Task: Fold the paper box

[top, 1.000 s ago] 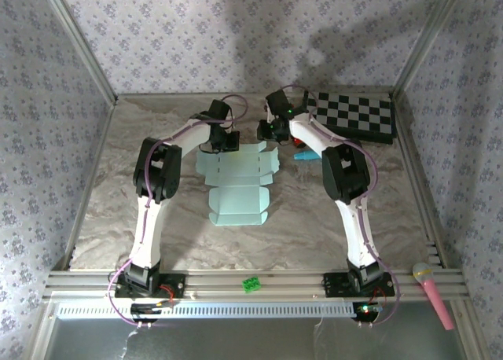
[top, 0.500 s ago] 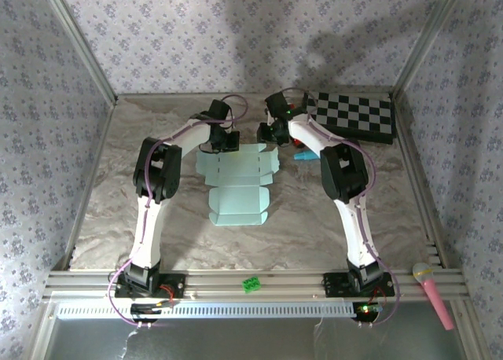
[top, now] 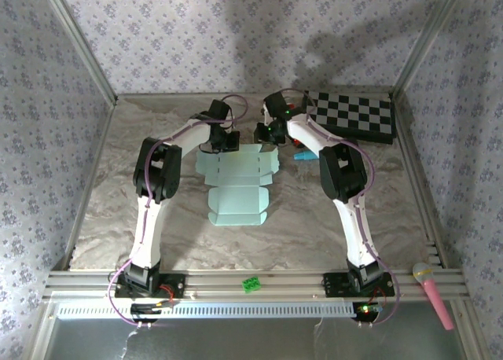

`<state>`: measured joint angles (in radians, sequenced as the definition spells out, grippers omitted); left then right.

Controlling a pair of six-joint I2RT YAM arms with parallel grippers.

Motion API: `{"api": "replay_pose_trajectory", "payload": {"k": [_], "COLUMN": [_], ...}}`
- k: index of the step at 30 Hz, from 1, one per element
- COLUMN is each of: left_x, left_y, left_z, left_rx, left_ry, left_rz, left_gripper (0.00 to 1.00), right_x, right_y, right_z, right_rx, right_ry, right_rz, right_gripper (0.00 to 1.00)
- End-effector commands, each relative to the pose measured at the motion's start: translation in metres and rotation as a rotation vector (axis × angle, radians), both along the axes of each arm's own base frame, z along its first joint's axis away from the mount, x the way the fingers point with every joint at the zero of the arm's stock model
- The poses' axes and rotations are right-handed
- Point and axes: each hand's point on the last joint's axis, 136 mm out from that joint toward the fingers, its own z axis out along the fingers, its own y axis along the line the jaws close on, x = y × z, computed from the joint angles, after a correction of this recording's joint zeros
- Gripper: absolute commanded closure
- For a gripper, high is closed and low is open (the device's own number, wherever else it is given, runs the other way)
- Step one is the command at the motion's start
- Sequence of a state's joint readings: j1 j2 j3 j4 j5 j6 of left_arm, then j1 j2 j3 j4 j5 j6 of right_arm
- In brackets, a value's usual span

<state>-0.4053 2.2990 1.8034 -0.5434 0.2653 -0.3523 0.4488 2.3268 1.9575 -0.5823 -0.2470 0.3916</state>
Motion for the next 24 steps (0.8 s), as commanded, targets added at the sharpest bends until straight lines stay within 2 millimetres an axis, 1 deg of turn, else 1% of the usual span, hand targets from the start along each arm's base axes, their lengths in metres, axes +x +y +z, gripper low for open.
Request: {"api": "replay_pose_trajectory", "payload": {"k": [1,8,14,15,16,19,21,24], "left_x": [-0.012,-0.012,-0.012,-0.011,-0.011,-0.008,-0.005,-0.002], "left_y": [0.008,0.007,0.006,0.005,0.004,0.001,-0.003,-0.007], "left_z": [-0.025,-0.024,-0.022,-0.020,-0.018,-0.002,0.016,0.046], "left_rx": [0.036,0.034,0.027,0.022,0.017,-0.003,-0.021,-0.050], "left_ry": [0.069,0.068,0.067,0.065,0.064,0.047,0.022,-0.022], "left_rz": [0.004,0.003,-0.001,-0.003,-0.005,-0.014,-0.020,-0.031], "left_gripper": [1.00,1.00,1.00,1.00,1.00,1.00,1.00,0.91], "right_x": [0.000,-0.003,-0.006,-0.010,-0.009,-0.008,-0.008,-0.011], "right_y": [0.019,0.028,0.031,0.028,0.026,0.020,0.014,0.005], "right_z": [0.000,-0.013,-0.011,-0.012,-0.007,0.009,0.021,0.037], "right_rx": [0.054,0.090,0.109,0.095,0.091,0.076,0.053,0.023], "right_ry": [0.003,0.054,0.066,0.078,0.066,0.025,-0.010,-0.049], "right_rz": [0.059,0.080,0.095,0.095,0.097,0.085,0.075,0.067], "right_gripper": [0.71,0.71,0.71,0.71,0.71,0.71,0.70,0.69]}}
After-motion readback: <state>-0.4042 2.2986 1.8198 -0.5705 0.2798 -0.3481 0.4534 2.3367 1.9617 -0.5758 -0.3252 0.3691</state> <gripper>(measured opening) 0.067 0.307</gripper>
